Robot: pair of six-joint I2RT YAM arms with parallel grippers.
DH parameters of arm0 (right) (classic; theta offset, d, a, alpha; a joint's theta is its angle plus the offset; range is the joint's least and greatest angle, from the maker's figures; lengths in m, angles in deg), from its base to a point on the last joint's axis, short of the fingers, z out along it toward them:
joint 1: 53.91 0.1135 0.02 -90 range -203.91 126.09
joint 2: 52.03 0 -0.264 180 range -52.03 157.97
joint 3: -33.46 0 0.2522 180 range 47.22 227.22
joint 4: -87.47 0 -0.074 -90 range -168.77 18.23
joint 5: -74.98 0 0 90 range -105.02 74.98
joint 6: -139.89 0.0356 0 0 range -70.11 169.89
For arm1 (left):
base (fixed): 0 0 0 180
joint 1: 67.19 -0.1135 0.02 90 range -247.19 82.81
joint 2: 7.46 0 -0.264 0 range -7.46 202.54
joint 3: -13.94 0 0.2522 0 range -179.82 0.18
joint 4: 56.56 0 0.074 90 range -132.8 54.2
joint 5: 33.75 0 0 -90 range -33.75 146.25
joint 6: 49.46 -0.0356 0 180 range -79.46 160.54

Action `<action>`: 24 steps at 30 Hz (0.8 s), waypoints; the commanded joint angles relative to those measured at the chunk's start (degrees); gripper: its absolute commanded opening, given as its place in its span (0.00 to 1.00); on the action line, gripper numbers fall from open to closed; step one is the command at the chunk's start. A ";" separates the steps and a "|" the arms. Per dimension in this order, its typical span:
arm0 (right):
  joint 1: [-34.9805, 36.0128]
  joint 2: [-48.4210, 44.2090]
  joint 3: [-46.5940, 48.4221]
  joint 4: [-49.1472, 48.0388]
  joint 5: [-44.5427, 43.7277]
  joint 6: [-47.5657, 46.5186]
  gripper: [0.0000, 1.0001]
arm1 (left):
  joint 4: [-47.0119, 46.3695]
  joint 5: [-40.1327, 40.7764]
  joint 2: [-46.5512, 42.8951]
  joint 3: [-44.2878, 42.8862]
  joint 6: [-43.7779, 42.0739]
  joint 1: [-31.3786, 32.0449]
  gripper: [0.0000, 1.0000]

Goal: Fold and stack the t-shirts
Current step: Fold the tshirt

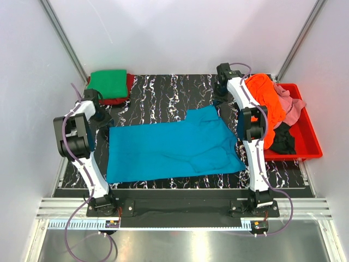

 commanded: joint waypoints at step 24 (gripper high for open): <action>-2.50 -5.68 10.59 0.44 8.35 0.91 0.00 | 1.39 -6.26 -1.18 -15.95 4.64 2.36 0.00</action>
